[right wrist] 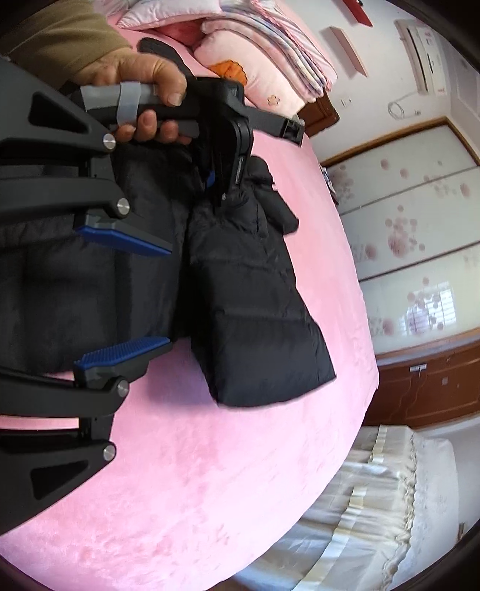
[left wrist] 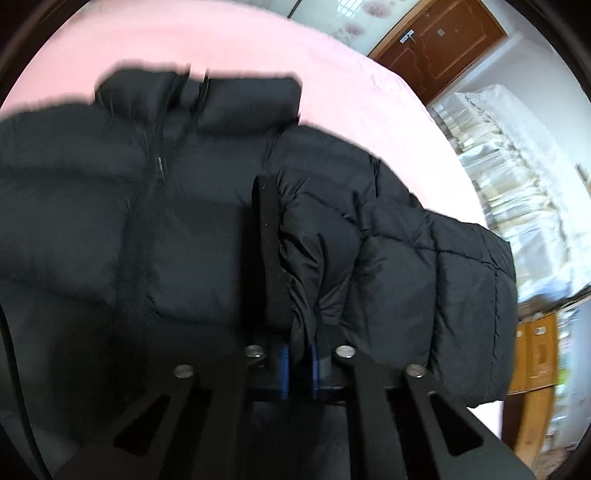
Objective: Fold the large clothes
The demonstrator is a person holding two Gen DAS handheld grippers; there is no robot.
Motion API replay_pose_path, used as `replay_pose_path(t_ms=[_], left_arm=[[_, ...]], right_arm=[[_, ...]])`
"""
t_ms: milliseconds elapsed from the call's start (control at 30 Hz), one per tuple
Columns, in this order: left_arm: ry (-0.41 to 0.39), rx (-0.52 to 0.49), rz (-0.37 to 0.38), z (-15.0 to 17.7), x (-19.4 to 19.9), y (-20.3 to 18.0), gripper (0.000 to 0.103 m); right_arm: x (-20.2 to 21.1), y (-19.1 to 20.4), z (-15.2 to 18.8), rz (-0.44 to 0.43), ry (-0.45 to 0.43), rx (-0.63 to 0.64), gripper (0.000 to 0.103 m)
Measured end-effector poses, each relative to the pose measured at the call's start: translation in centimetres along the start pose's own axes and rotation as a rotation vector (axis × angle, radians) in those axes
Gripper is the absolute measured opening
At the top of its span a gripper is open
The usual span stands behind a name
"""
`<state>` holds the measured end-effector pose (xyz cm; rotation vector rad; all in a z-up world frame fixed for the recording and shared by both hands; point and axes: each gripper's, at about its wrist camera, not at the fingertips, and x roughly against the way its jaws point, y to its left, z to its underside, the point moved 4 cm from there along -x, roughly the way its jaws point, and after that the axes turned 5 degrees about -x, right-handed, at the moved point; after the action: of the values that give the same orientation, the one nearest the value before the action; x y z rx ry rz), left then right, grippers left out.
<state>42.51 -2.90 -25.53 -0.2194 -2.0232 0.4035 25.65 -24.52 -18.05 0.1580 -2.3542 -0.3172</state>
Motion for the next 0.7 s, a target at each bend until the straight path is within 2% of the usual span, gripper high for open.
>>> replay_pose_path(t_ms=[67,200,300,433,567,633,700], left_arm=[[-0.082,-0.054,-0.058,-1.2,2.6,-0.9,0.004],[-0.278,-0.096,-0.145,-3.9,9.4,-1.0,0.004],[-0.364,-0.114,-0.179,-5.7,13.2,-0.6,0.004],[-0.384,-0.116,-0.215,-7.0,15.4,0.6,0.004],[-0.381,-0.101,-0.274,-6.8,16.0,2.3,0.004],[-0.372,-0.079,-0.304,-6.5,16.0,3.7,0.004],[-0.354,-0.024,-0.346,-5.8,15.4,6.7,0.004]], right_arm=[[-0.1,-0.7,-0.2,0.015,-0.005,0.002,0.045],[-1.1,-1.6,-0.9,0.026,0.004,0.003,0.045],[-3.1,-1.5,-2.1,0.047,0.013,0.042,0.045],[-7.1,-0.2,-3.8,0.049,0.056,0.112,0.045],[-12.0,1.1,-4.7,0.072,0.153,0.165,0.045],[-13.2,1.4,-4.9,0.100,0.169,0.177,0.045],[-13.6,1.6,-5.0,0.108,0.169,0.185,0.045]])
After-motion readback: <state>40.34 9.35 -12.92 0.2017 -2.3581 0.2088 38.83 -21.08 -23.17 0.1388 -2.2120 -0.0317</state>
